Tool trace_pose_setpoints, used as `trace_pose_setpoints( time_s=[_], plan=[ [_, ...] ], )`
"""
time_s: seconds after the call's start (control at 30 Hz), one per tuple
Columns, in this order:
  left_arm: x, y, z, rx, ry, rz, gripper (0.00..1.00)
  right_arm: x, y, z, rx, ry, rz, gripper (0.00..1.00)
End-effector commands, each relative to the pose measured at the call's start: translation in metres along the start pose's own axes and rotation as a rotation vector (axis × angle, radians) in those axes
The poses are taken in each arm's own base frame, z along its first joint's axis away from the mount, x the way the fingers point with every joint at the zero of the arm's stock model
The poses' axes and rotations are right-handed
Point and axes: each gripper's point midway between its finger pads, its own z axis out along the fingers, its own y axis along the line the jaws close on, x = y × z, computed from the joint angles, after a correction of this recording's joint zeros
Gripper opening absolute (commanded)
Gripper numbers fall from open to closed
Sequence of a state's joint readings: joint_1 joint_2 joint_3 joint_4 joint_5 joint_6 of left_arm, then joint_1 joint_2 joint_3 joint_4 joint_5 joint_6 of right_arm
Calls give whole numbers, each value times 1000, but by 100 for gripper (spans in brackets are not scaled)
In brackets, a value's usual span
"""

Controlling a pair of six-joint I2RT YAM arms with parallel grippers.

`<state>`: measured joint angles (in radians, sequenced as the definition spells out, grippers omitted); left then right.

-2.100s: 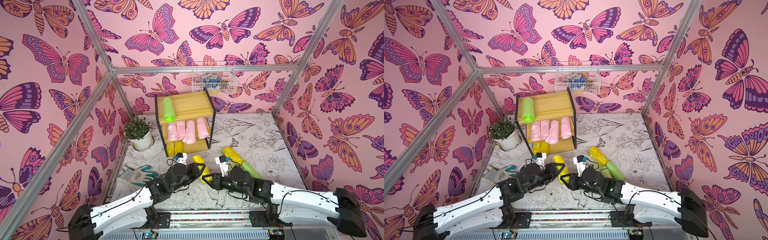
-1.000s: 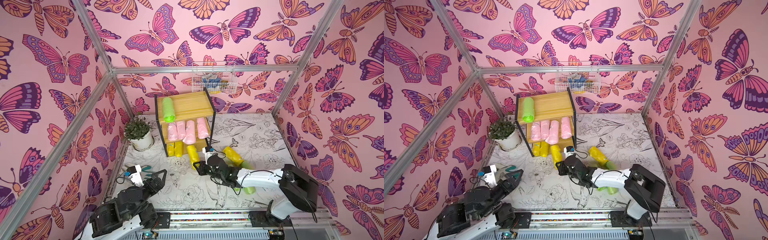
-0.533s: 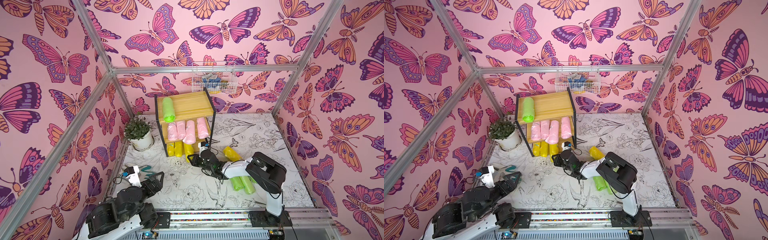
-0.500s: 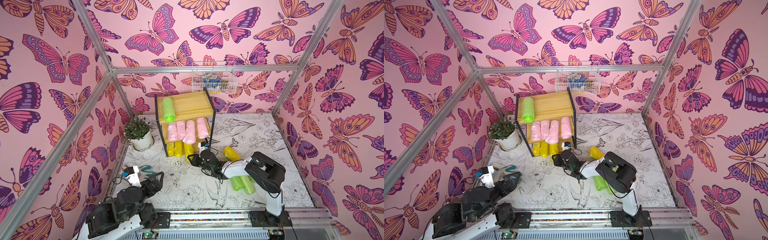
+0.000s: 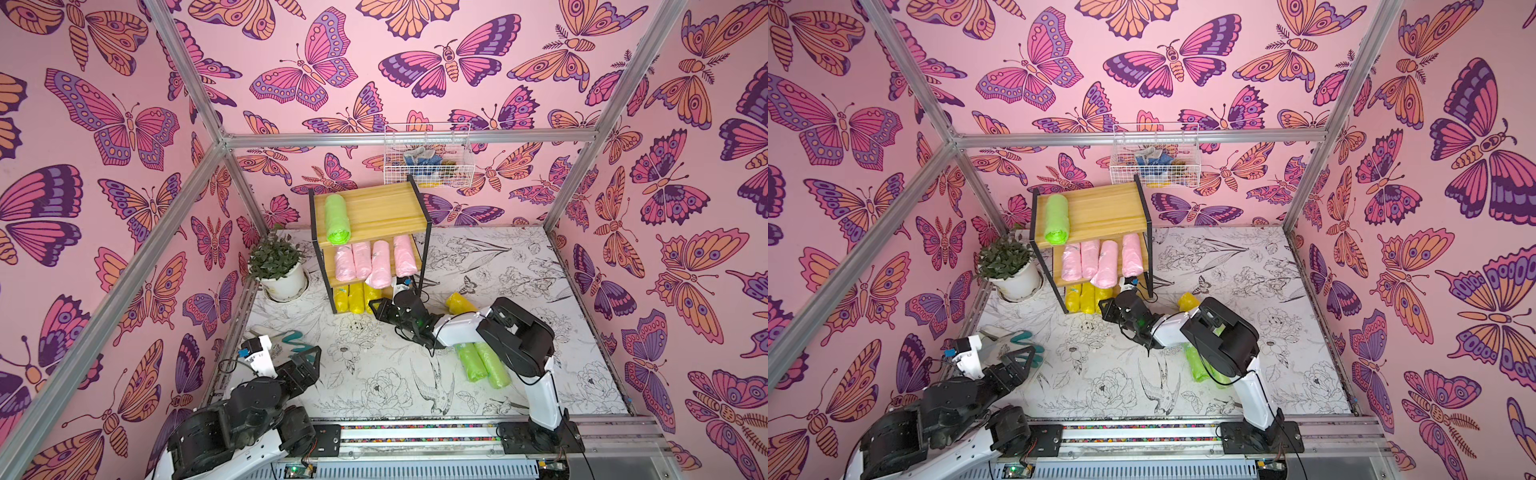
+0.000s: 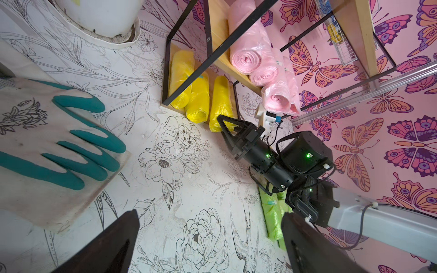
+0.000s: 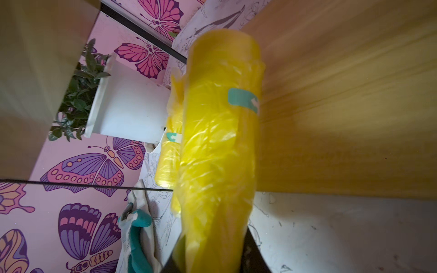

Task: Sort the rolls of trash bags by color and place them on the shelf
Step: Place the roll of trash bags on the shelf.

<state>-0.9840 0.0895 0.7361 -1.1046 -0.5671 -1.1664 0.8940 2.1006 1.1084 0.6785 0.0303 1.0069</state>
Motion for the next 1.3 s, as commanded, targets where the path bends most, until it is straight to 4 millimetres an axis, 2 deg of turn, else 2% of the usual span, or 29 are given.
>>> trace_pose_setpoints(
  time_s=[0.0,0.13,0.2,0.37,0.43,0.57,0.7,0.87,1.07,1.2,1.27],
  plan=[
    [0,10,1,-38,-13,35,100,-21,19,9,-76,-63,30,5],
    [3,12,3,-48,-5,45,100,-24,13,17,-64,-62,37,7],
    [3,13,2,-50,-4,48,100,-25,13,19,-66,-61,37,12],
    [-1,12,1,-61,-15,64,100,-27,11,20,-43,-51,30,43],
    [-2,11,1,-63,-13,74,100,-28,10,17,-32,-48,28,50],
    [-2,9,2,-75,-5,99,100,-27,12,12,-33,-18,37,57],
    [0,5,3,-80,10,116,100,-22,16,3,-29,32,18,61],
    [0,1,4,-87,21,132,100,-19,9,-28,8,48,0,62],
    [5,-5,10,-123,61,179,98,-9,-9,-82,94,89,-47,62],
    [14,-15,19,-162,125,237,98,-8,-14,-119,185,161,-188,62],
    [21,-23,25,-170,161,266,98,-12,-20,-144,279,204,-285,62]
  ],
)
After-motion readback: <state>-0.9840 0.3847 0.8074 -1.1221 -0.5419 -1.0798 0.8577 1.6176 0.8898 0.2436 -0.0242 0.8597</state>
